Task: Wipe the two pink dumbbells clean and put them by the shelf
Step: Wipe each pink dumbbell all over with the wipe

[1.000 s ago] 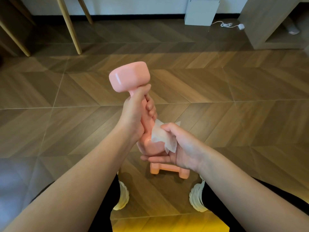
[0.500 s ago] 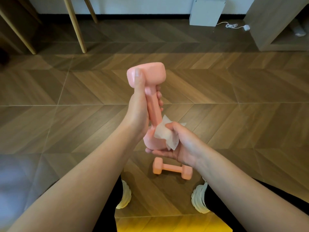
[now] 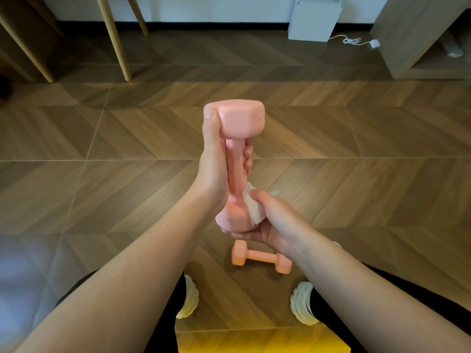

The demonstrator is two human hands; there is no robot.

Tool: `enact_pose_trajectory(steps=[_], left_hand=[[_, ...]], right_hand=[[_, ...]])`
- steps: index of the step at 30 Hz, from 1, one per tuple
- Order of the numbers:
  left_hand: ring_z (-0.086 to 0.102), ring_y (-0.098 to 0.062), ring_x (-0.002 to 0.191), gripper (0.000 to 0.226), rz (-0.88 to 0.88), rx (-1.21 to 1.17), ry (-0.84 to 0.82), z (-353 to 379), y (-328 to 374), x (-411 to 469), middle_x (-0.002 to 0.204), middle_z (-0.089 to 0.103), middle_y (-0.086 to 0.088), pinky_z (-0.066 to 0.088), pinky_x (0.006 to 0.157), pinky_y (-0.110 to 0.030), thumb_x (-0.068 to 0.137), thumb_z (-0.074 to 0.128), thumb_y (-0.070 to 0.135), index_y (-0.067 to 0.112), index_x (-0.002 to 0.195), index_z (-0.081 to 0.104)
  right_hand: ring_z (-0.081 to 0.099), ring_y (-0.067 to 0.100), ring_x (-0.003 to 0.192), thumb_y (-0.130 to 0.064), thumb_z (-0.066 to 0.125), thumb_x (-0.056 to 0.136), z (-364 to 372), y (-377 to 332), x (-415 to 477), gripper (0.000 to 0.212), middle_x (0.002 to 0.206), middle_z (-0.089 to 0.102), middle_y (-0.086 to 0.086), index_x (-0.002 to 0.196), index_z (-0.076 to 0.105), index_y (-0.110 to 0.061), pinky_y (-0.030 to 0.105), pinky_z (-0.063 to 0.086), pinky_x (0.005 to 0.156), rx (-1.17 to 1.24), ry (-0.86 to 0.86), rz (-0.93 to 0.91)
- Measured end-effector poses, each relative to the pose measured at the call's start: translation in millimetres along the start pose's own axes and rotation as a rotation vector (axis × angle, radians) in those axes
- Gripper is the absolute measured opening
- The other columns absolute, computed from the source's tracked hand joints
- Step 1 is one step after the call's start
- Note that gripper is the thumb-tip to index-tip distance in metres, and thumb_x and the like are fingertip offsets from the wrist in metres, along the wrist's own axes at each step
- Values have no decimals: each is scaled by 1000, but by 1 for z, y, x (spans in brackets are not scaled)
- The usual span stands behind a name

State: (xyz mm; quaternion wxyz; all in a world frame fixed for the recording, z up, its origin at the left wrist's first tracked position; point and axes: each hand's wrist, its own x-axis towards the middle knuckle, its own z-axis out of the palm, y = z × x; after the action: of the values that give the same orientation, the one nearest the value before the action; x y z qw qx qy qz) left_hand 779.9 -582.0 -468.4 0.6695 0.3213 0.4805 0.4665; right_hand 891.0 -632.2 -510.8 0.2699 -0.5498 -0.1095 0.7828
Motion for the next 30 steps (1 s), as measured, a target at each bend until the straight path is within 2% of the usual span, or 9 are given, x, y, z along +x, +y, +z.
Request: enact_pose_trajectory(steps=[4, 9, 12, 14, 17, 19, 24, 28, 30], left_hand=[[38, -16, 53, 80, 21, -36, -15, -2, 3, 0, 60, 44, -5, 34, 54, -30, 91, 14, 75, 10, 71, 55], [34, -18, 52, 82, 17, -40, -77, 2, 0, -3, 56, 42, -4, 32, 53, -31, 93, 9, 73, 7, 73, 54], [33, -18, 51, 82, 13, -38, -101, 1, -1, -3, 54, 42, -3, 30, 51, -31, 93, 8, 72, 7, 71, 53], [33, -18, 50, 83, 17, -60, -119, -2, 0, -3, 54, 42, -3, 28, 51, -32, 91, 8, 74, 7, 70, 52], [33, -18, 50, 84, 4, -96, -148, -2, 0, -3, 54, 43, -3, 28, 51, -32, 89, 9, 76, 7, 69, 52], [33, -18, 50, 84, 1, -94, -163, -1, -1, -3, 54, 43, -3, 28, 52, -31, 90, 8, 75, 7, 69, 53], [32, -20, 50, 84, 13, -90, -193, -3, 3, -4, 54, 41, -4, 27, 54, -34, 86, 11, 77, 7, 67, 54], [42, -19, 56, 87, -17, -15, -191, -4, 3, -1, 63, 48, -8, 38, 57, -31, 91, 8, 74, 4, 82, 60], [48, -18, 65, 89, -2, 62, -173, -1, -2, 2, 73, 53, -12, 45, 68, -31, 92, 10, 74, 3, 100, 64]], right_hand=[[67, 46, 104, -21, 52, 101, -4, -2, -2, 28, 122, 65, 24, 122, 54, -4, 48, 62, 72, 58, -69, 1], [70, 29, 81, -28, 54, 99, 1, -2, 0, 22, 88, 72, 13, 98, 66, -10, 42, 62, 62, -91, 64, -24], [70, 35, 100, -23, 50, 101, -4, -2, -1, 26, 112, 72, 18, 111, 67, -8, 48, 62, 72, -65, -49, 11], [68, 37, 105, -18, 48, 102, -6, -2, -1, 29, 122, 67, 22, 122, 62, -4, 50, 62, 71, -32, -68, -1], [70, 26, 84, -20, 51, 100, -2, 0, 0, 21, 98, 73, 12, 109, 67, -9, 44, 62, 64, -107, 5, -39], [70, 23, 82, -23, 54, 98, 0, -1, 0, 20, 91, 74, 8, 103, 70, -12, 43, 62, 66, -155, 25, -54], [67, 31, 100, -15, 44, 102, -6, -5, 1, 30, 121, 67, 20, 124, 61, -5, 47, 62, 69, -110, -21, -51], [71, 24, 80, -24, 56, 99, 1, 1, 1, 19, 87, 75, 9, 102, 69, -11, 44, 62, 63, -105, 45, -66], [71, 27, 79, -23, 57, 98, 2, 1, 3, 15, 87, 74, 10, 97, 68, -12, 45, 62, 62, -75, 125, -59]])
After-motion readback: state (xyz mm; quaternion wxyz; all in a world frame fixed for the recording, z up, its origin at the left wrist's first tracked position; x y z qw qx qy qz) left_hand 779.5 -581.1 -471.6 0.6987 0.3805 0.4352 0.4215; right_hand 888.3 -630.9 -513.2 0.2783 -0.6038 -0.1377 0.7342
